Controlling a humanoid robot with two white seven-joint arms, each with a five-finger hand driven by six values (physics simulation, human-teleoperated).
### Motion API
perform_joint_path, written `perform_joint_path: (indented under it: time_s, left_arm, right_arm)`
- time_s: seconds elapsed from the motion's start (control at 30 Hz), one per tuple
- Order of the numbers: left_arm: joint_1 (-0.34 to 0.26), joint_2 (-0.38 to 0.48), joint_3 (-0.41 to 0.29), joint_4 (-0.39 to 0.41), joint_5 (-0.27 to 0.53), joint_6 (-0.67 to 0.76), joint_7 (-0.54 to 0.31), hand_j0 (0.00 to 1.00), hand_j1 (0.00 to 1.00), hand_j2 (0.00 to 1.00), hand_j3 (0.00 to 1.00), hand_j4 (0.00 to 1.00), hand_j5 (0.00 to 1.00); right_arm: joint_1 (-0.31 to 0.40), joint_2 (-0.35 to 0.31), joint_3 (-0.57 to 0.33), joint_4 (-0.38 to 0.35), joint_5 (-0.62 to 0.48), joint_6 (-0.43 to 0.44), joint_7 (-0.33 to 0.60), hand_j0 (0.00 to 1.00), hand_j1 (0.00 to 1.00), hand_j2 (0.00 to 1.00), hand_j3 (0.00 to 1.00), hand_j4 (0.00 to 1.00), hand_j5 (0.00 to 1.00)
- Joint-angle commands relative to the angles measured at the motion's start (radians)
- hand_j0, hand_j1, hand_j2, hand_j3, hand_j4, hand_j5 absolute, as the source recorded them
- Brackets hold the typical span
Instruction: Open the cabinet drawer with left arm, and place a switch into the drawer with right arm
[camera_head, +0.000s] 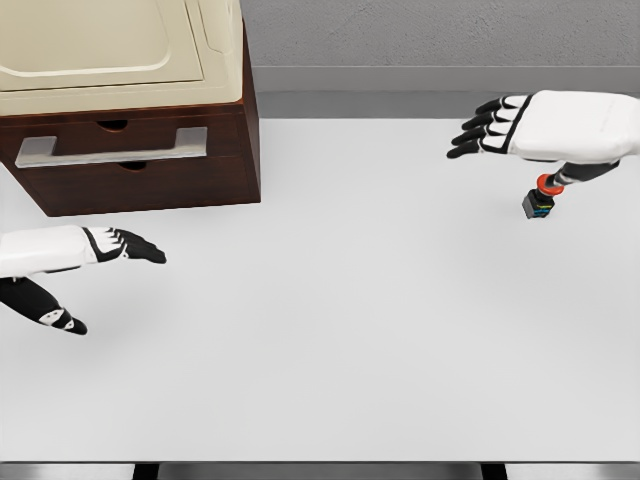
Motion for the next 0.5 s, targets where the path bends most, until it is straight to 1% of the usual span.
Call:
perform_joint_path:
  time_s: [0.0,0.1,0.13,0.17,0.2,0.23,0.27,0.33,0.43,0.47]
  left_arm:
    - [0.0,0.001,-0.001,0.003,0.01,0.003,-0.001,1.0,1.0,1.0,1.0,1.0,1.0]
    - [-0.003,0.003,-0.001,0.003,0.013,0.003,-0.001,1.0,1.0,1.0,1.0,1.0,1.0]
    - [-0.015,0.003,-0.004,0.001,0.014,0.003,-0.001,1.0,1.0,1.0,1.0,1.0,1.0]
    - [-0.035,0.003,-0.01,0.001,0.06,0.003,-0.001,1.0,1.0,1.0,1.0,1.0,1.0]
    - [-0.049,0.003,-0.012,0.001,0.098,0.018,-0.001,1.0,1.0,1.0,1.0,1.0,1.0]
    - [-0.071,0.003,-0.012,0.0,0.131,0.058,-0.001,1.0,1.0,1.0,1.0,1.0,1.0]
    - [-0.084,0.001,-0.01,0.0,0.141,0.076,-0.001,1.0,1.0,1.0,1.0,1.0,1.0]
    - [-0.123,-0.003,-0.01,-0.006,0.146,0.141,-0.001,1.0,1.0,1.0,1.0,1.0,1.0]
    - [-0.15,-0.003,-0.01,-0.006,0.146,0.144,-0.001,1.0,1.0,1.0,1.0,1.0,1.0]
    - [-0.164,-0.011,-0.01,-0.005,0.146,0.178,-0.001,1.0,1.0,1.0,1.0,1.0,1.0]
  right_arm:
    - [0.0,-0.002,0.002,-0.004,-0.003,0.003,0.0,1.0,1.0,1.0,1.0,1.0,1.0]
    - [-0.008,-0.005,-0.001,0.004,-0.012,0.003,0.0,1.0,1.0,1.0,1.0,1.0,1.0]
    - [-0.009,-0.005,-0.015,0.01,-0.009,0.003,0.0,1.0,1.0,1.0,1.0,1.0,1.0]
    - [-0.023,-0.017,-0.038,0.039,-0.003,0.003,0.0,1.0,1.0,1.0,1.0,1.0,1.0]
    - [-0.023,-0.022,-0.037,0.079,-0.005,0.003,0.0,1.0,1.0,1.0,1.0,1.0,1.0]
    - [-0.021,-0.022,-0.023,0.104,0.002,0.003,0.0,1.0,1.0,1.0,1.0,1.0,1.0]
    - [-0.021,-0.022,-0.021,0.111,0.006,0.003,0.0,1.0,1.0,1.0,1.0,1.0,1.0]
    - [-0.021,-0.02,0.009,0.145,0.006,0.003,0.0,1.0,1.0,1.0,1.0,1.0,1.0]
    - [-0.021,-0.02,0.026,0.18,0.008,0.003,0.0,1.0,1.0,1.0,1.0,1.0,1.0]
    - [-0.02,-0.02,0.032,0.18,0.008,0.003,0.0,1.0,1.0,1.0,1.0,1.0,1.0]
